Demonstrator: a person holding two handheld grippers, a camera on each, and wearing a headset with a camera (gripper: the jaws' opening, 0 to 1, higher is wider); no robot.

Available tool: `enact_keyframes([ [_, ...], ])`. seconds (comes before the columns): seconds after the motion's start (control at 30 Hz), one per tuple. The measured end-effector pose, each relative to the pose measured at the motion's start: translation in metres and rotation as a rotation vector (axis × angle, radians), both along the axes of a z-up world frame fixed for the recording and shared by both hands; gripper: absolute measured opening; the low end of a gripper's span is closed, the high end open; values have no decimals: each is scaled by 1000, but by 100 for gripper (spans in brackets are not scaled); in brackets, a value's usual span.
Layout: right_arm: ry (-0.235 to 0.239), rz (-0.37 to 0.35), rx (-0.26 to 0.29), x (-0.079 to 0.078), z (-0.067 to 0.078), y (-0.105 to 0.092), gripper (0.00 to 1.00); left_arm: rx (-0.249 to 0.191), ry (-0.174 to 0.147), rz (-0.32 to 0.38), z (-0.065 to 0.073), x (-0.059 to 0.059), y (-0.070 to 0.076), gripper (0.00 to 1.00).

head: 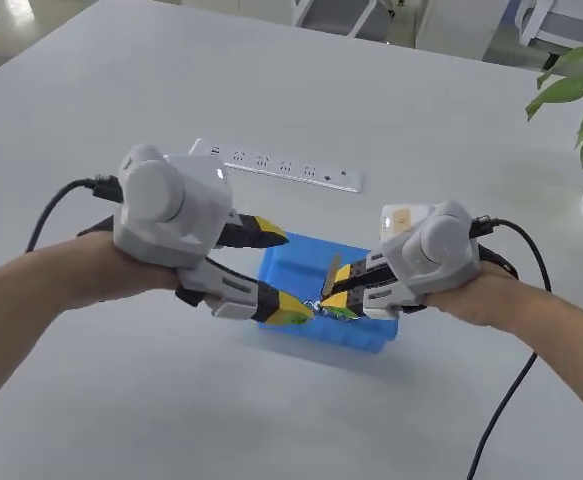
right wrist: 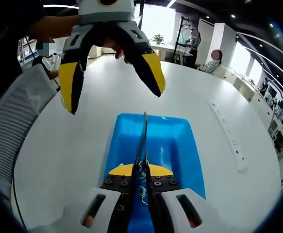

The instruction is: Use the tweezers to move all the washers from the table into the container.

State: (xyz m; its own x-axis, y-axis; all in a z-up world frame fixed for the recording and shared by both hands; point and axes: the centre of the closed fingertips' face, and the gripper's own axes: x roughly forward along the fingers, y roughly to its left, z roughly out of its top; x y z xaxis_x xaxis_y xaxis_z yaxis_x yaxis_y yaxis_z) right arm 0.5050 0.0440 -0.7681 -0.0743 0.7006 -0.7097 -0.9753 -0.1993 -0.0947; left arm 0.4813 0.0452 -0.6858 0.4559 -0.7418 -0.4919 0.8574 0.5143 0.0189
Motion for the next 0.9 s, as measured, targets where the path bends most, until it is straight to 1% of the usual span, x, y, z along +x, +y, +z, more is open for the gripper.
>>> enact_keyframes([
  [0.03,1,0,-2,0,-1,0,9,6,-4,-9,0,3,-2,44],
  [0.1,3,2,-5,0,-2,0,10,22,-10,-20,-1,6,-4,38],
  [0.13,3,6,-7,0,-3,-1,10,34,-20,-24,-2,10,-6,36],
  [0.2,5,9,-12,-1,-4,-1,10,34,-17,-30,-2,14,-9,35],
  [0.3,9,10,-10,0,-3,-1,10,43,-24,-47,-2,17,-14,28],
  [0.37,5,21,-13,-1,-3,-1,10,53,-20,-49,-3,20,-16,27],
  [0.43,2,26,-16,-1,-3,-1,10,80,-25,-64,-7,23,-19,25],
  [0.57,2,28,-18,-1,-3,-1,10,87,-24,-84,-8,25,-23,22],
  [0.63,3,28,-17,-1,-3,-1,10,95,-28,-85,-10,27,-24,19],
  [0.7,2,28,-18,-1,-3,-1,10,103,-25,-89,-13,28,-24,15],
  [0.9,3,26,-17,-1,-4,-1,10,107,-25,-101,-15,29,-26,12],
])
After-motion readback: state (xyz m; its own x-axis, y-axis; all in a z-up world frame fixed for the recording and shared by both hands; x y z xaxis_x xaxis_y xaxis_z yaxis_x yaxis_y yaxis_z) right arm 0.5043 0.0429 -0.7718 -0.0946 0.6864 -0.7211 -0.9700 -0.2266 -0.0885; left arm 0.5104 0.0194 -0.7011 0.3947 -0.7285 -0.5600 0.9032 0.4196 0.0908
